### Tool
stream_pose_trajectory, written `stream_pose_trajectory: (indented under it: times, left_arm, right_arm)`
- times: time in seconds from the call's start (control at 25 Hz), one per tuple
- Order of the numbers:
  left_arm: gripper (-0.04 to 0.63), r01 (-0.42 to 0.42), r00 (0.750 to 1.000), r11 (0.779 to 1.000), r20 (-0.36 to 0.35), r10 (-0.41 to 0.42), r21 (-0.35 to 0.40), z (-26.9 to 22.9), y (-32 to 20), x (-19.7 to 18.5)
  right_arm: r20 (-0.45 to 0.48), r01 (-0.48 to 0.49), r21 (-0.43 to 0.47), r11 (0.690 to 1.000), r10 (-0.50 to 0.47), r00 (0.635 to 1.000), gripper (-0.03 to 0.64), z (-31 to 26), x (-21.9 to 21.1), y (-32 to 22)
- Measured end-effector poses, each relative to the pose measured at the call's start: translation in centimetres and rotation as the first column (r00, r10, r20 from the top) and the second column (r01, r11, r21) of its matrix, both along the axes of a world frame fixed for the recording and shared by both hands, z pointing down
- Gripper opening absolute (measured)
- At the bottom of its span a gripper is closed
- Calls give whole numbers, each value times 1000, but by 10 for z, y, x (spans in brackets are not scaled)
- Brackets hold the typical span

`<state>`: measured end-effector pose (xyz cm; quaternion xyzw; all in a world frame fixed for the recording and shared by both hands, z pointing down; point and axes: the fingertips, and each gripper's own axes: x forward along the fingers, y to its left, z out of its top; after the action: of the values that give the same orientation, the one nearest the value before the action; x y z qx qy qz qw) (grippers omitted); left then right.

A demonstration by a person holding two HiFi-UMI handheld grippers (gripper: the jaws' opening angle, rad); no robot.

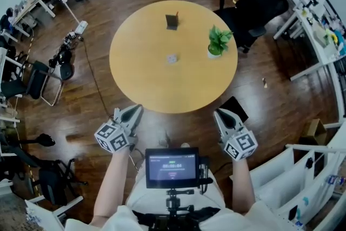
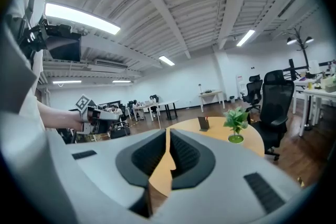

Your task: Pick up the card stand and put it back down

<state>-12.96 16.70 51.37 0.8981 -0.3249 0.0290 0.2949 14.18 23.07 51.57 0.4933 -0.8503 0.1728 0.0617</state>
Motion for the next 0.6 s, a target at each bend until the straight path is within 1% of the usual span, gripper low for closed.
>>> stream_pose_trajectory:
  times: [0.16, 0.4, 0.6]
  left_arm:
    - [3, -34, 999, 998, 2, 34, 43, -12, -38, -5]
    - [3, -80, 997, 996, -22, 81, 48, -9, -81, -15]
    - [3, -130, 991, 989, -29, 132, 65, -10, -108, -17]
  right_arm:
    - [-10, -9, 25, 1000, 9, 1000, 32, -13, -18, -36]
    - [-34, -26, 16, 1000, 26, 999, 32, -21, -42, -70]
    - [-48, -66, 10, 998, 67, 997, 33, -19, -49, -91]
